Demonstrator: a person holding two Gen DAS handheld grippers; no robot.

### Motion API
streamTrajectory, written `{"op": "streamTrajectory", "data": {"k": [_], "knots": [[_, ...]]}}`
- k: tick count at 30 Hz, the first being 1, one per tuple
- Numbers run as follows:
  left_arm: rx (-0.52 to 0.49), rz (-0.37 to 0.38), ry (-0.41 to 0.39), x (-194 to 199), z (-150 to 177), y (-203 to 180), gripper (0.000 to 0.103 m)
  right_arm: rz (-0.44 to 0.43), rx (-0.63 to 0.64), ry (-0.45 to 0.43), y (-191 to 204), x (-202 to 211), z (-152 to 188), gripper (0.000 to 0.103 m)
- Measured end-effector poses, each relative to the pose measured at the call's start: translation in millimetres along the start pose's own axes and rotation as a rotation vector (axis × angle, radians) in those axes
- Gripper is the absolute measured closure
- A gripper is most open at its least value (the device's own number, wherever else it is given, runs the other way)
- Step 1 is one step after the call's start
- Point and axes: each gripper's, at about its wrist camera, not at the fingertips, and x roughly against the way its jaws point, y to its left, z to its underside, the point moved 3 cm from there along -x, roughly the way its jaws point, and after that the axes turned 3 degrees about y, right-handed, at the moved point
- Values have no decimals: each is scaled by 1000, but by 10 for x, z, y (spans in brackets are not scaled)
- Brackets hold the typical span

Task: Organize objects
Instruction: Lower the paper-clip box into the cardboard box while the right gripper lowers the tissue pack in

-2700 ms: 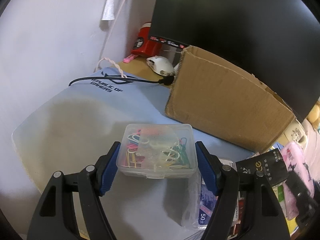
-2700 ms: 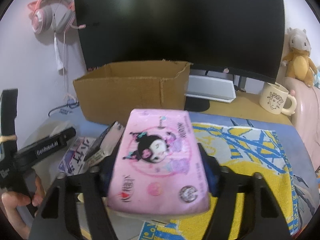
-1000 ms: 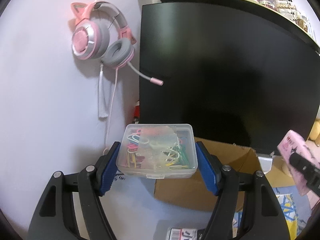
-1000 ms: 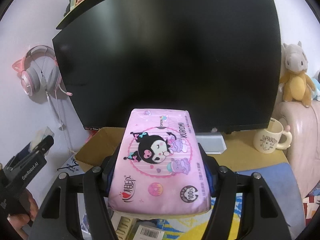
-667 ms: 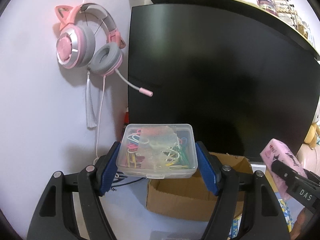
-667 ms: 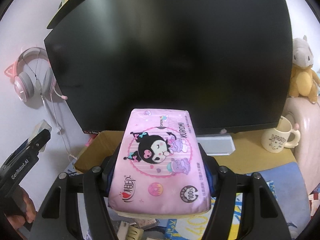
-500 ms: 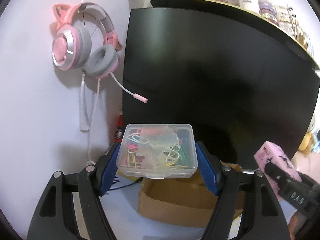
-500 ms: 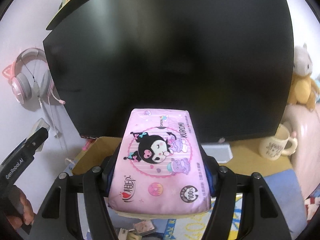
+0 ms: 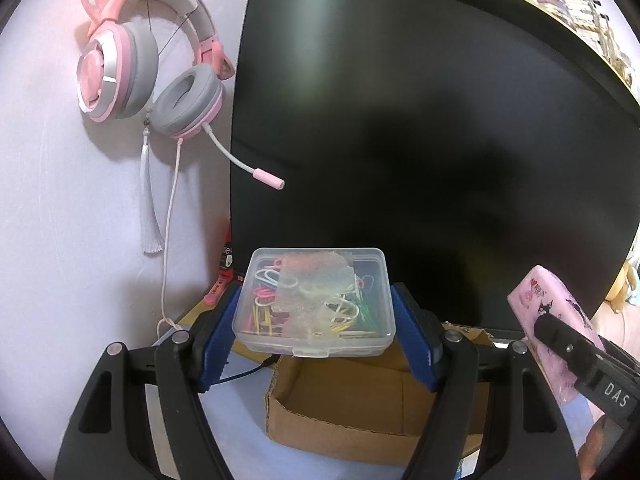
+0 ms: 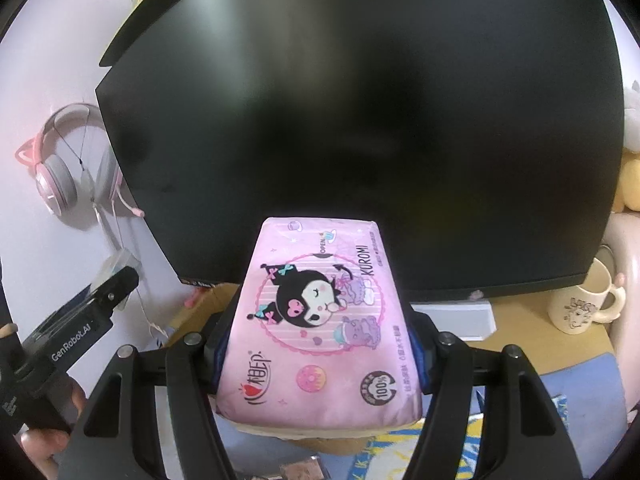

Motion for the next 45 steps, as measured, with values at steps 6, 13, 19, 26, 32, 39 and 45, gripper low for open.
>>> {"op": "streamTrajectory", "data": {"k": [6, 13, 19, 26, 32, 39, 45], "knots": [[9, 17, 2, -61, -7, 52, 31, 43, 68, -2, 209, -220, 8, 32], [-2, 30, 38, -230, 57, -27, 31, 38, 65, 14, 292, -424, 32, 32], [0, 45, 40, -259, 77, 25, 31, 55, 62, 44, 312, -580, 76, 32], [-9, 57, 48, -356, 128, 86, 32, 60, 35, 54, 298, -684, 65, 32], [18, 121, 107, -543, 227, 66, 32, 85, 60, 92, 357, -879, 109, 32], [-54, 35, 128, -616, 305, -18, 32, 153, 154, 178, 474, -1172, 227, 32], [-41, 88, 168, -647, 344, -38, 32, 133, 166, 175, 478, -1111, 221, 32]]}}
